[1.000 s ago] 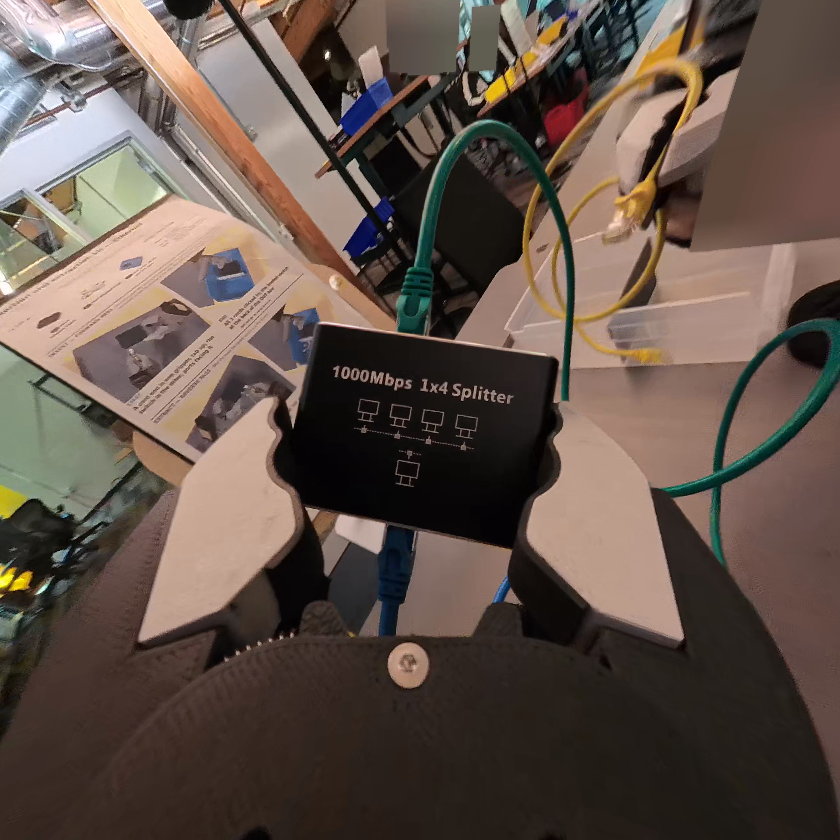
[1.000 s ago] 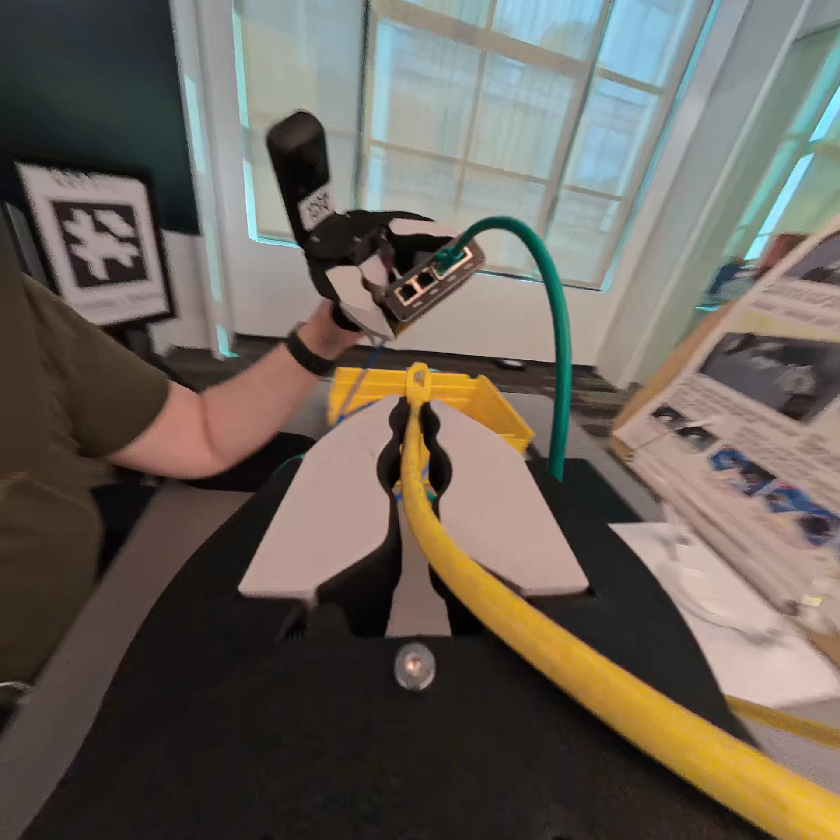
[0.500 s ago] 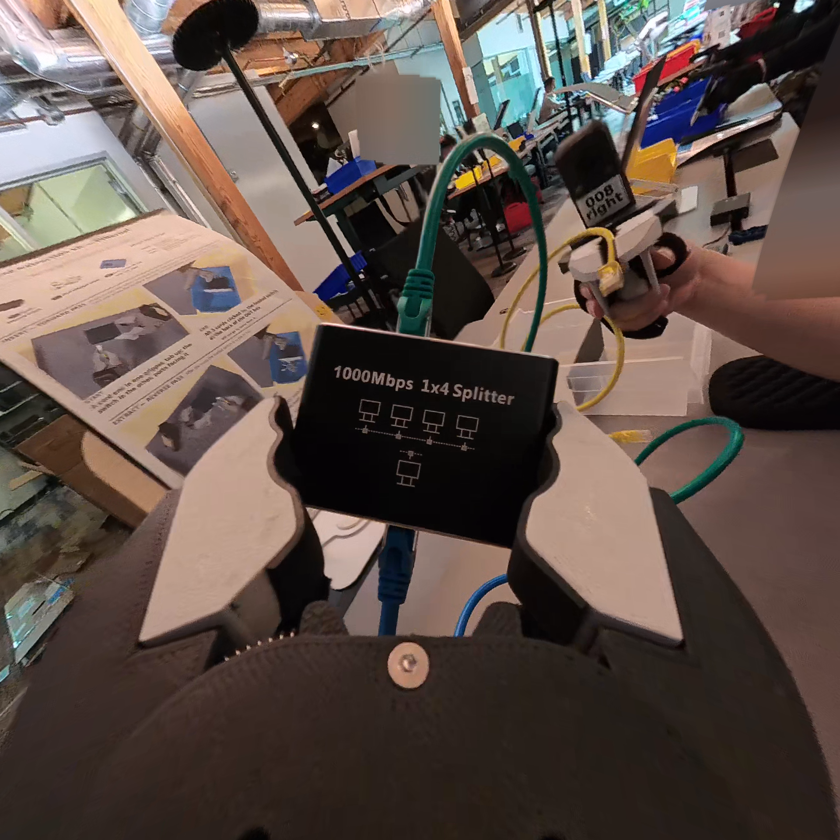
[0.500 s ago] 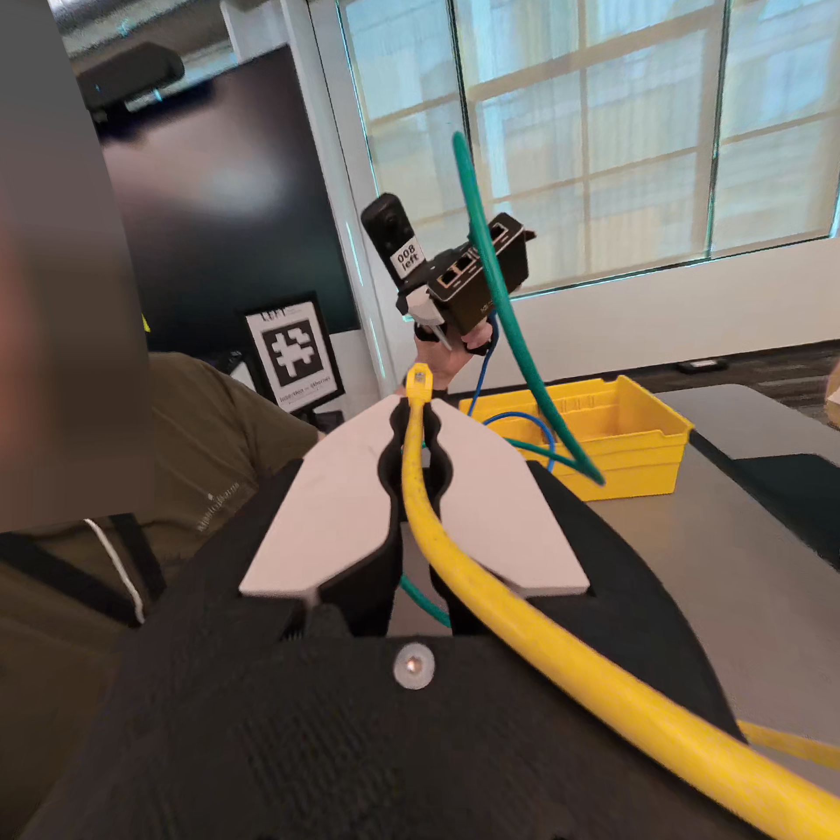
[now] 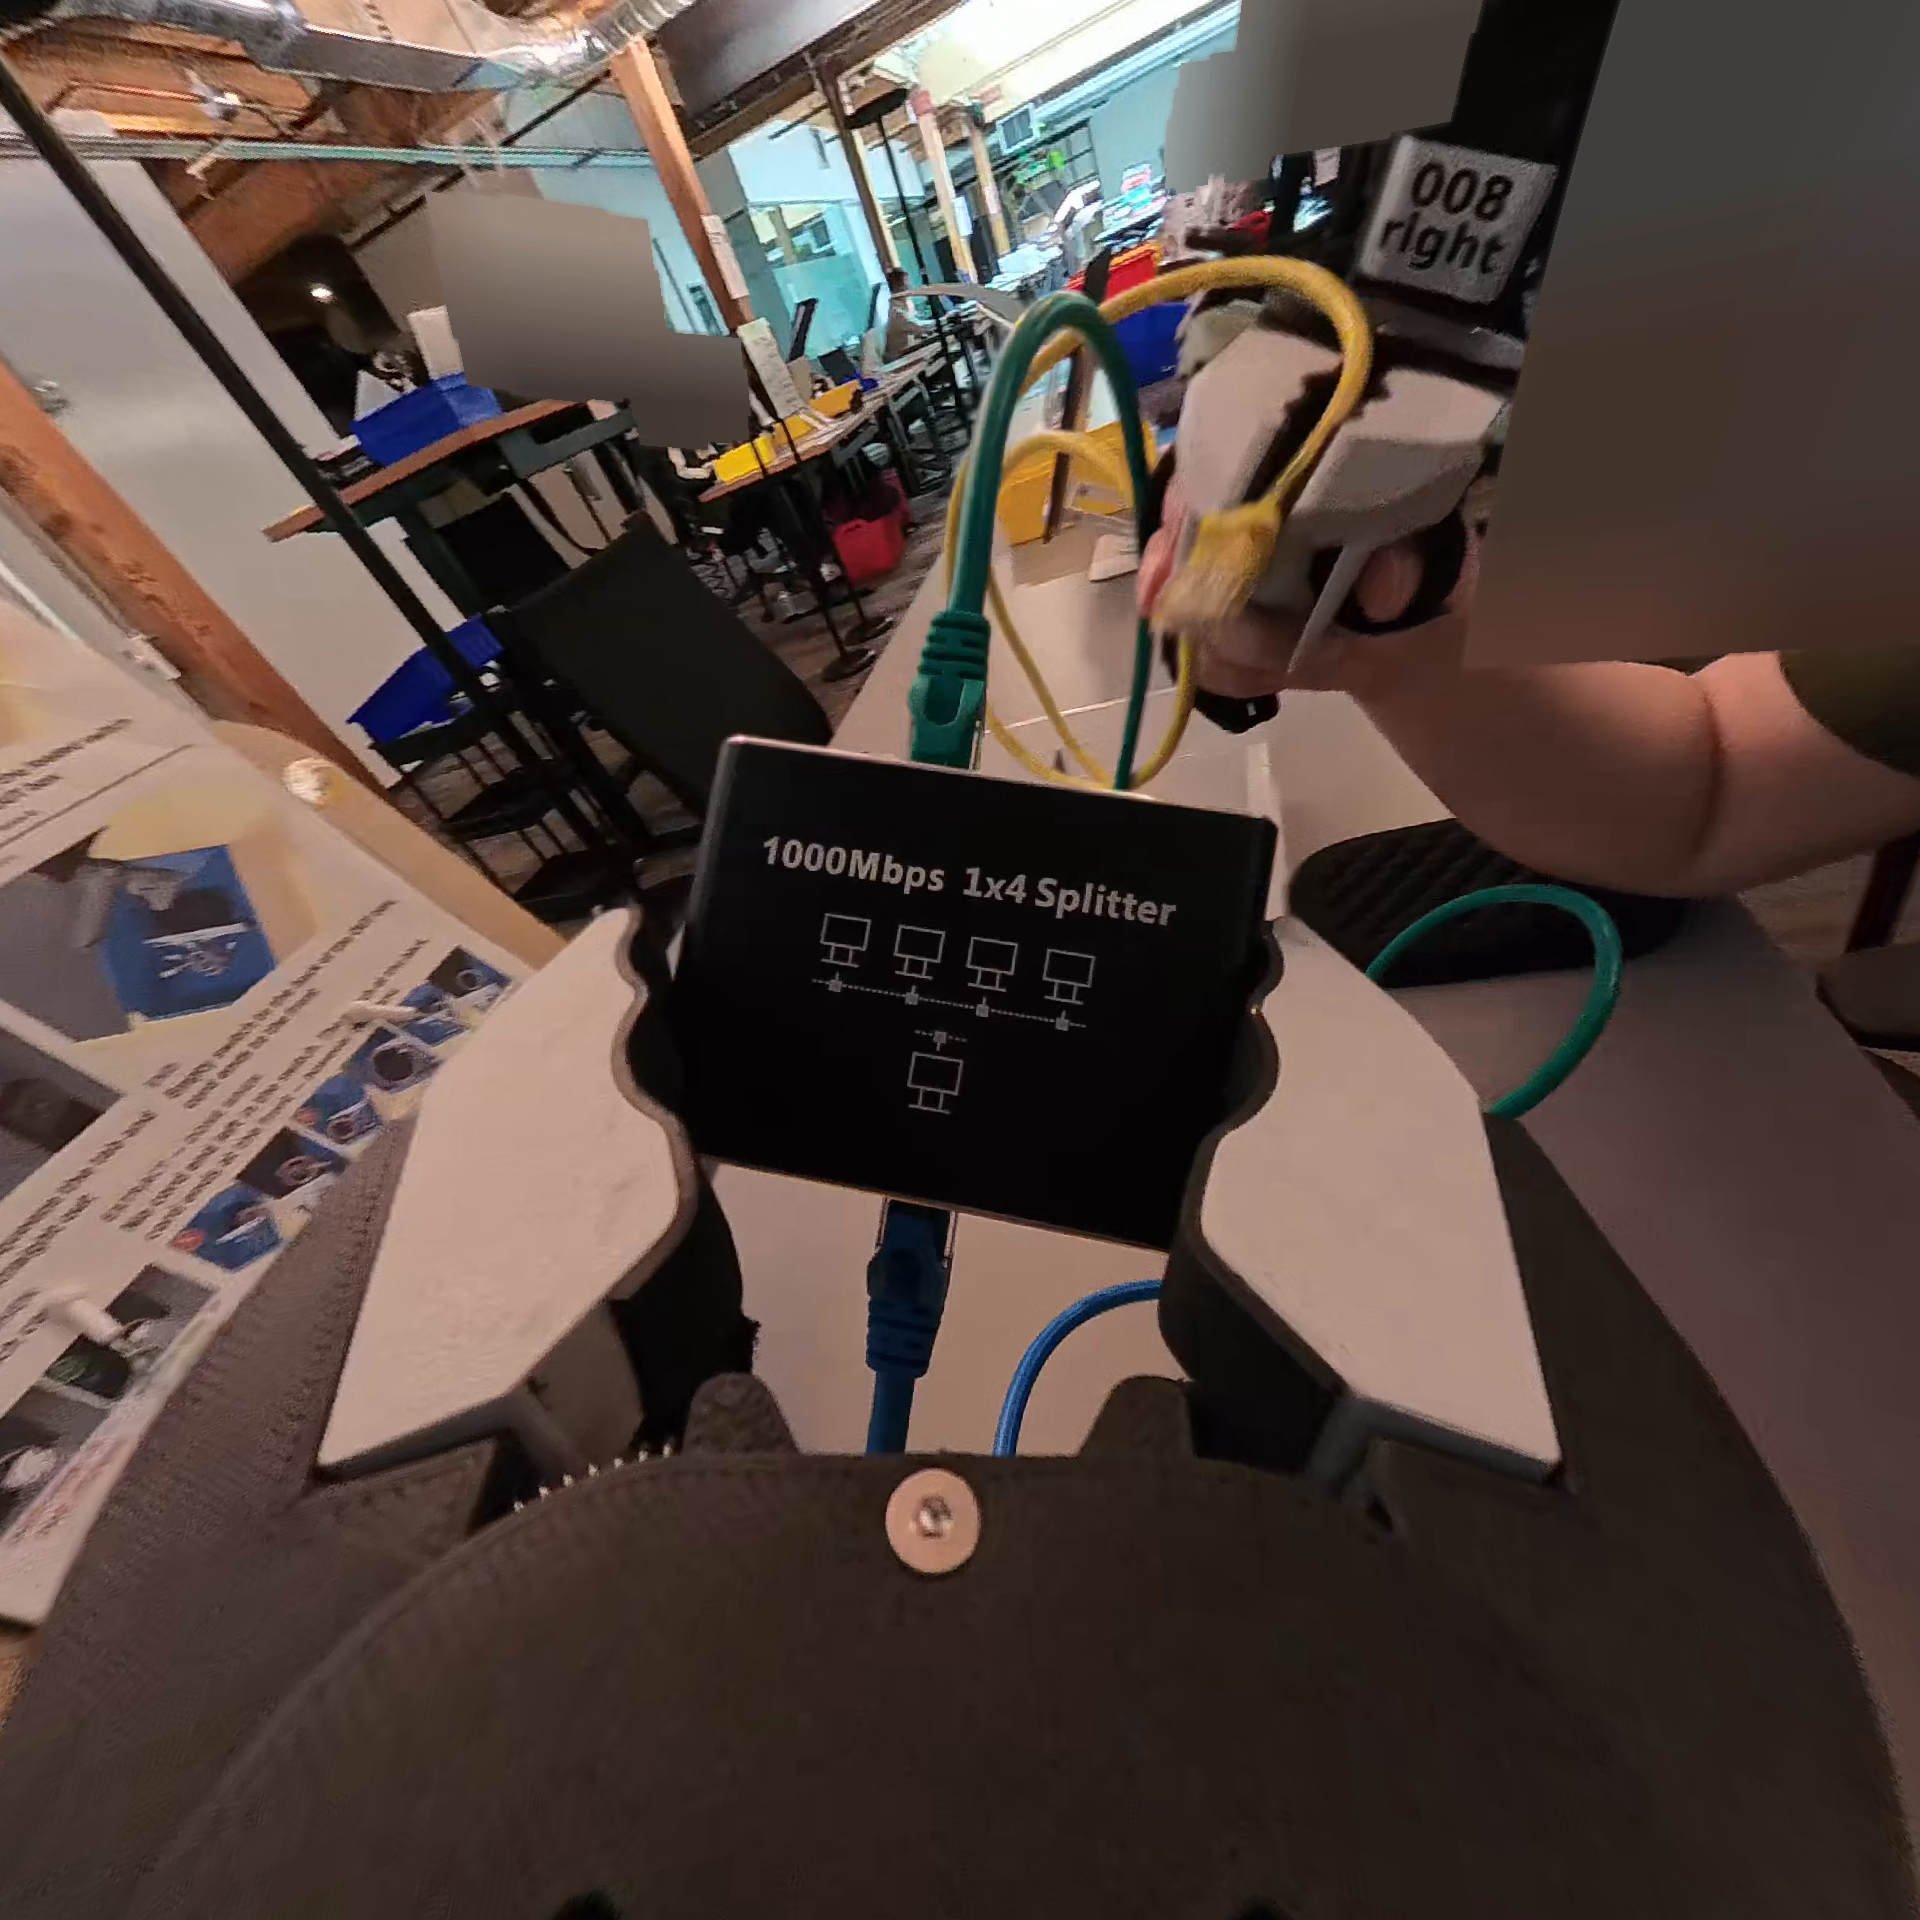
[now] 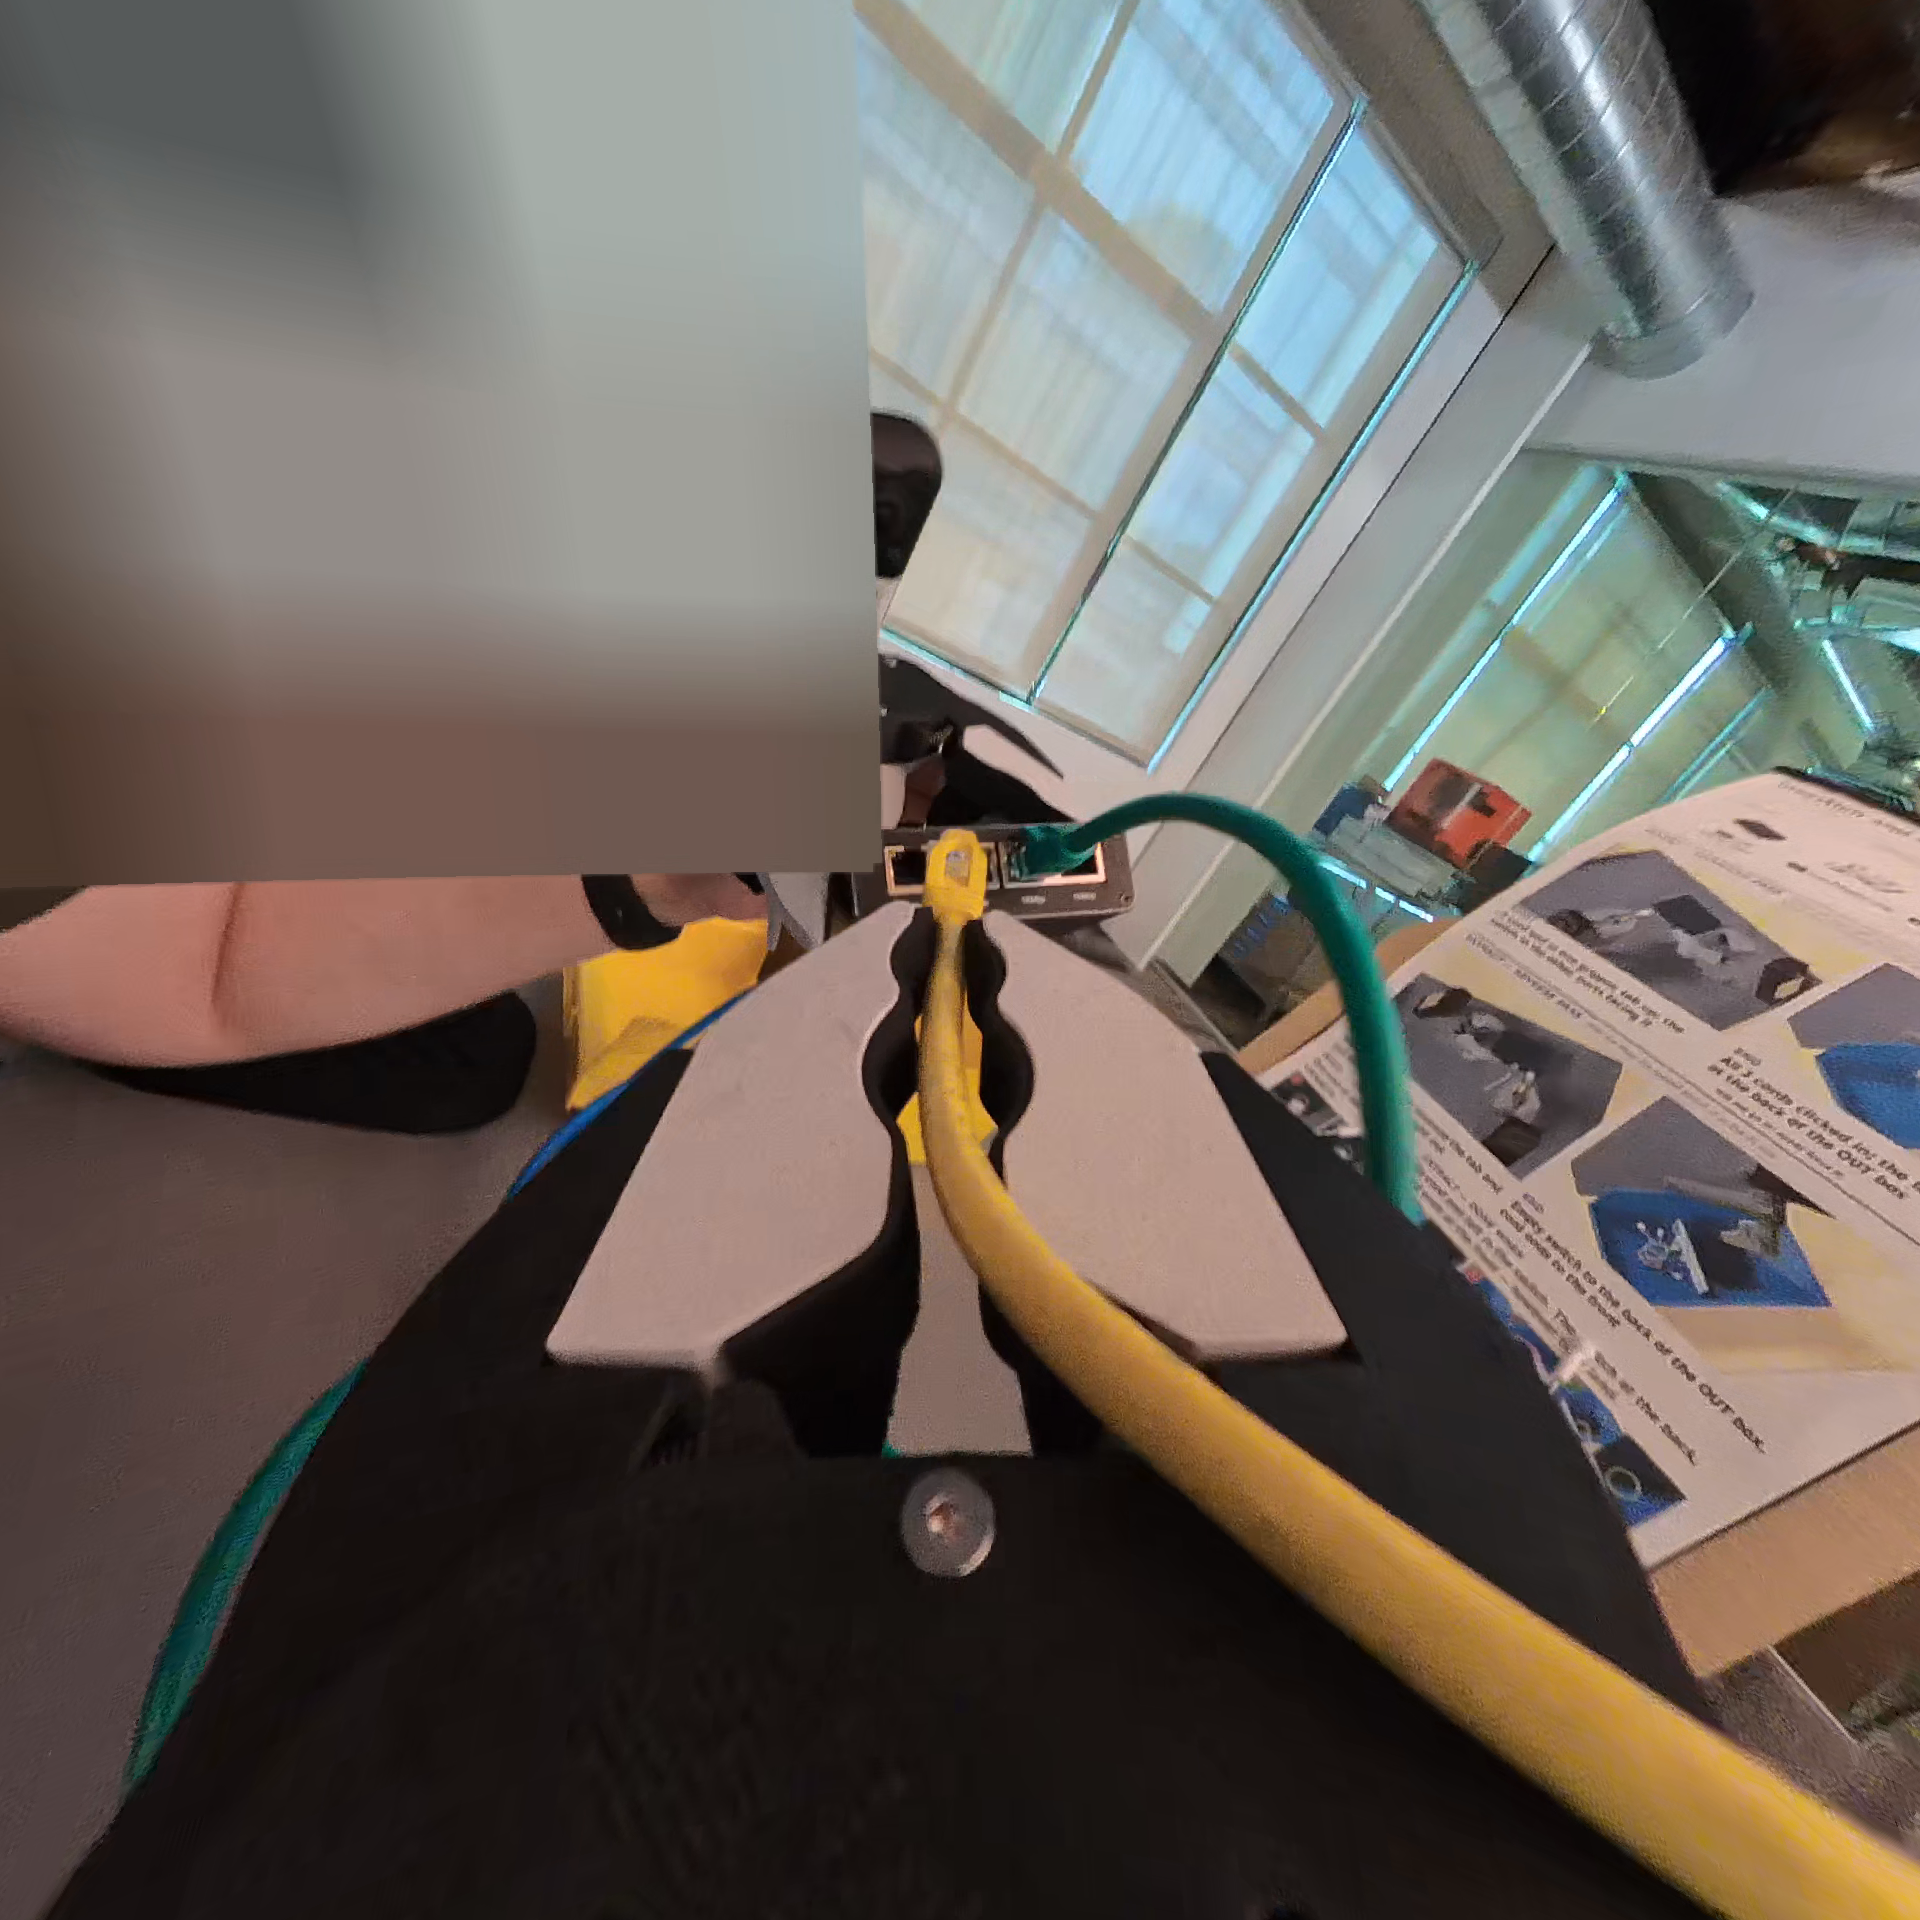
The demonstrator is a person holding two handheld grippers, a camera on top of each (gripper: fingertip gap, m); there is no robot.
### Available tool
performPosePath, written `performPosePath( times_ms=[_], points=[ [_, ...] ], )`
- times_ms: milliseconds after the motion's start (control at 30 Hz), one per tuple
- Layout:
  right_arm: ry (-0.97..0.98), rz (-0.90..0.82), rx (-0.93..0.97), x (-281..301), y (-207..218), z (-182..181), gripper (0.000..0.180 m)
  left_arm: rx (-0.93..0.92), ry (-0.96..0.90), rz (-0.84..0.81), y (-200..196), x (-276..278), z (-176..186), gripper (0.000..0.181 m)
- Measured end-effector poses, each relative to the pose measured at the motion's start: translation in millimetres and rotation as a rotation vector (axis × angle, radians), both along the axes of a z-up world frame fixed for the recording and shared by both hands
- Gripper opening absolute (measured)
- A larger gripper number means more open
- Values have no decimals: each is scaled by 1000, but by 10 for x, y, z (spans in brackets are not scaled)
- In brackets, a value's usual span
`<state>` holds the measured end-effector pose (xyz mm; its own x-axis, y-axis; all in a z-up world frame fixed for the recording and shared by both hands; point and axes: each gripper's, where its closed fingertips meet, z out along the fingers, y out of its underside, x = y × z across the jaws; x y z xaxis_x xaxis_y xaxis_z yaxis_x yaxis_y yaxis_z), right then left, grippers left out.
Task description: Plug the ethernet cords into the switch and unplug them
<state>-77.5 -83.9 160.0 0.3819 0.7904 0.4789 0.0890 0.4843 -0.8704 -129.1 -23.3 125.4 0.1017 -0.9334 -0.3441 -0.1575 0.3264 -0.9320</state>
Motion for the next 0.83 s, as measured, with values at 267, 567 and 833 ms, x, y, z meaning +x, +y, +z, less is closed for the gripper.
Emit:
performPosePath(
  times_ms=[267,567,833],
  points=[
    [-46,102,-136,-122,-12,-174,5,-21,58,-82,-140,163,-136,104],
    [-176,94,-177,-133,15,-375,5,-31,162,-93,-156,185,-299,104],
    [-256,64,-221,-133,83,-545,6,-31,295,-28,-89,228,-509,104]
  ],
)
